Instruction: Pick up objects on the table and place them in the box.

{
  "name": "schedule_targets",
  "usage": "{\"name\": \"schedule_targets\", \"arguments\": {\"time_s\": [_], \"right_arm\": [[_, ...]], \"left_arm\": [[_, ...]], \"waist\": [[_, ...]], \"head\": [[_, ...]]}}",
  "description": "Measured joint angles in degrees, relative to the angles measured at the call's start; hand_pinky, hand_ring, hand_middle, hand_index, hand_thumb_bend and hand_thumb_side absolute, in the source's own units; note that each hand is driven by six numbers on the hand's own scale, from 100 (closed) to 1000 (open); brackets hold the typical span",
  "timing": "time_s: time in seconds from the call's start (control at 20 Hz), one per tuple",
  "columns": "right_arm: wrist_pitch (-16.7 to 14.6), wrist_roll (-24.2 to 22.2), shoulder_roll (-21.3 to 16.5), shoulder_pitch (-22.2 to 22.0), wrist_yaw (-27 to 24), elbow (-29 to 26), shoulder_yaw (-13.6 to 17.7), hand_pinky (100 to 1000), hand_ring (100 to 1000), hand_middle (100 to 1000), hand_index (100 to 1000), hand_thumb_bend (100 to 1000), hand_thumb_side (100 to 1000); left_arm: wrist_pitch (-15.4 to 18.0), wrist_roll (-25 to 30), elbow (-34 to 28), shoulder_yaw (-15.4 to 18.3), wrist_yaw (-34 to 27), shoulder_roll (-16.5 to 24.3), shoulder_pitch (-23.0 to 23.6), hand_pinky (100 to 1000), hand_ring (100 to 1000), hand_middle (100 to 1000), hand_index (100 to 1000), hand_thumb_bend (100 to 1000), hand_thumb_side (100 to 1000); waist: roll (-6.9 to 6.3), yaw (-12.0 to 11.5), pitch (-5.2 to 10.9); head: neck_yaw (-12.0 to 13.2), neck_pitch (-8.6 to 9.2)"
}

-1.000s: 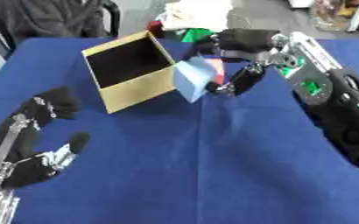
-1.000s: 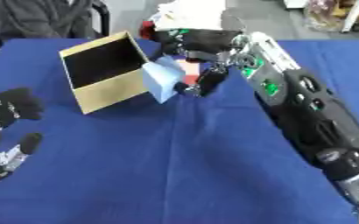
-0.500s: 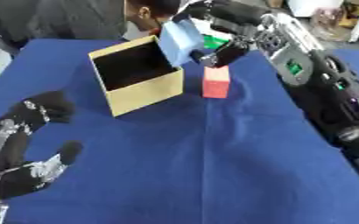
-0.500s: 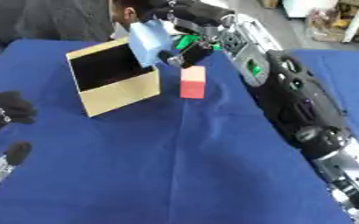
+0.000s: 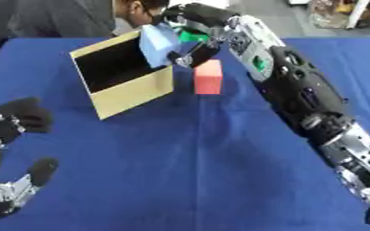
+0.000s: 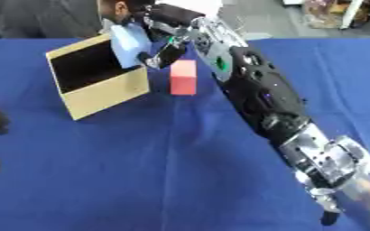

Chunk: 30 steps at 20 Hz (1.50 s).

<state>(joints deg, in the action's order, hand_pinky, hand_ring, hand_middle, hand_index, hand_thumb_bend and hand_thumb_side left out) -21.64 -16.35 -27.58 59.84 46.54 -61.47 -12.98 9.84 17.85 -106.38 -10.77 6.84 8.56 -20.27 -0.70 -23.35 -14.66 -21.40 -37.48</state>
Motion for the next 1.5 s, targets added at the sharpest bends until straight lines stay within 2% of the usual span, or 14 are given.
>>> {"name": "schedule_targets", "arguments": {"time_s": [0.15, 0.25, 0.3, 0.35, 0.4, 0.45, 0.65, 0.85, 1.2, 1.35, 1.5], "right_arm": [[-0.31, 1.06, 1.0, 0.21, 1.6, -0.09, -0.68, 889, 912, 630, 904, 100, 176], [-0.56, 1.31, 1.74, 0.33, 2.81, -0.26, -1.19, 887, 910, 611, 898, 100, 183], [-0.7, 1.34, 2.1, 0.39, 3.39, -0.28, -1.37, 890, 913, 637, 907, 100, 198], [-0.92, 1.24, 2.53, 0.44, 4.06, -0.27, -1.59, 894, 919, 695, 922, 118, 214], [-1.13, 1.16, 2.88, 0.44, 4.75, -0.25, -1.77, 902, 931, 800, 962, 181, 243], [-1.3, 1.1, 3.18, 0.44, 5.49, -0.18, -1.87, 906, 939, 857, 986, 237, 267], [-2.03, 1.86, 3.65, 0.44, 8.05, -0.05, -1.88, 910, 948, 953, 1000, 319, 284], [-2.01, 3.13, 3.65, 0.44, 9.38, -0.11, -1.86, 907, 946, 962, 1000, 386, 331], [-1.28, 4.09, 3.33, -0.03, 9.3, -1.21, -1.81, 902, 945, 930, 1000, 365, 323], [-0.72, 2.91, 2.21, -1.01, 7.73, -1.21, -1.29, 905, 960, 925, 1000, 354, 324], [-0.41, -0.46, 0.86, -2.07, 4.89, 0.05, -0.4, 908, 968, 929, 1000, 351, 334]], "left_arm": [[-0.02, 0.16, 0.0, -0.07, -0.1, -0.41, -0.26, 694, 714, 677, 862, 505, 450], [-0.01, 0.26, 0.0, -0.26, -0.2, -0.47, -0.39, 694, 713, 676, 862, 504, 450], [-0.01, 0.31, -0.01, -0.31, -0.24, -0.49, -0.41, 693, 713, 676, 862, 504, 451], [-0.01, 0.37, -0.01, -0.32, -0.27, -0.49, -0.42, 693, 713, 675, 862, 503, 451], [-0.01, 0.41, -0.01, -0.32, -0.3, -0.5, -0.44, 693, 713, 675, 862, 504, 452], [-0.02, 0.42, -0.01, -0.32, -0.32, -0.51, -0.45, 693, 712, 675, 862, 503, 452], [-0.03, 0.44, -0.01, -0.33, -0.33, -0.61, -0.48, 693, 712, 674, 861, 502, 452], [-0.03, 0.44, -0.02, -0.33, -0.33, -0.76, -0.48, 693, 711, 673, 861, 504, 451], [-0.04, 0.43, -0.02, -0.31, -0.33, -0.89, -0.4, 692, 711, 672, 861, 506, 451], [-0.08, 0.34, -0.02, -0.27, -0.28, -0.89, -0.29, 692, 711, 671, 861, 507, 453], [-0.14, 0.25, -0.01, -0.24, -0.18, -0.86, 0.18, 693, 711, 671, 861, 507, 456]], "waist": [[0.01, -0.34, -0.25], [0.01, -0.48, -0.28], [0.02, -0.68, -0.34], [0.07, -0.81, -0.4], [0.11, -0.9, -0.45], [0.12, -0.97, -0.48], [0.44, -0.95, -0.53], [0.53, -0.6, -0.53], [0.5, 0.82, -0.34], [0.49, 1.97, -0.08], [0.44, 3.34, 0.23]], "head": [[-0.36, 0.31], [-0.41, 0.36], [-0.41, 0.54], [-0.42, 0.76], [-0.42, 0.84], [-0.43, 0.95], [-0.46, 1.33], [-0.46, 1.34], [-0.22, 1.37], [0.18, 1.37], [0.64, 1.36]]}}
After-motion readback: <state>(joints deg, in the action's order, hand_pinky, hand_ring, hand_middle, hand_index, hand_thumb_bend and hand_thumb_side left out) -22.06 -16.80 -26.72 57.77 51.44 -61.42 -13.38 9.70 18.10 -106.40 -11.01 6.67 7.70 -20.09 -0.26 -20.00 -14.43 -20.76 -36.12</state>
